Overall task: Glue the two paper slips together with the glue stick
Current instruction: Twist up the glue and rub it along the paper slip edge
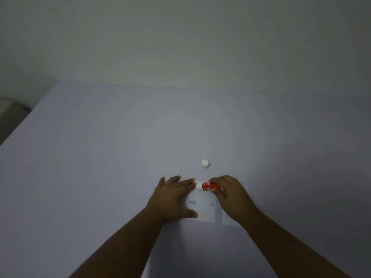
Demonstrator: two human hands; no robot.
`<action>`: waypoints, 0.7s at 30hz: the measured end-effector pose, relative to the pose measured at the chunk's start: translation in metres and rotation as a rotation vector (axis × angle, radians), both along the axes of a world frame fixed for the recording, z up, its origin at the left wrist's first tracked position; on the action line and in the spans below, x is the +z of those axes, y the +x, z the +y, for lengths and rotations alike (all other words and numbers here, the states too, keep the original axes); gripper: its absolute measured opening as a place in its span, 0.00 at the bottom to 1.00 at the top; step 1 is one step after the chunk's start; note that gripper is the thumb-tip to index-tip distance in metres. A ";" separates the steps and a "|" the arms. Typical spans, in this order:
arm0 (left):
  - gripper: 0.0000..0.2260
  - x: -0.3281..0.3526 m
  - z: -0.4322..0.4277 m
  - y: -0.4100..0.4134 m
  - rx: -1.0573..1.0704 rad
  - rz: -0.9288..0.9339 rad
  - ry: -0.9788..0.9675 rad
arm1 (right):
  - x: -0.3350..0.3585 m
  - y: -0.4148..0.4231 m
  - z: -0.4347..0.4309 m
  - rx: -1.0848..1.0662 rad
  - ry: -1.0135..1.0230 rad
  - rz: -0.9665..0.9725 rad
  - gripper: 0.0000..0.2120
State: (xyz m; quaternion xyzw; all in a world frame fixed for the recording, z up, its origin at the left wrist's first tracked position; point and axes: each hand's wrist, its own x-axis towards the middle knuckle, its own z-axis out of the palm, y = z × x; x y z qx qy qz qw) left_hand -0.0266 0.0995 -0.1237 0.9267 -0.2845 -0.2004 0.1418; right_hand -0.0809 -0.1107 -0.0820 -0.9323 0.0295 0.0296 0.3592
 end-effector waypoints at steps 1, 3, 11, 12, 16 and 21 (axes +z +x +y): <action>0.45 0.000 0.000 0.000 0.003 -0.002 -0.002 | 0.000 0.001 -0.001 -0.011 -0.006 0.000 0.13; 0.45 0.000 0.000 0.000 0.007 -0.001 -0.003 | 0.000 -0.001 -0.002 -0.008 -0.004 0.011 0.12; 0.45 -0.001 0.000 0.000 -0.009 -0.001 0.012 | -0.006 -0.033 -0.004 0.138 0.029 0.066 0.12; 0.45 -0.001 -0.001 0.000 -0.010 -0.003 0.013 | -0.005 -0.030 -0.006 0.118 0.022 0.054 0.11; 0.45 -0.001 -0.001 0.000 -0.010 0.006 0.013 | -0.001 -0.008 -0.013 -0.023 -0.038 -0.027 0.11; 0.45 -0.001 -0.001 0.001 -0.018 0.000 0.028 | 0.000 -0.008 -0.014 -0.036 -0.041 -0.006 0.11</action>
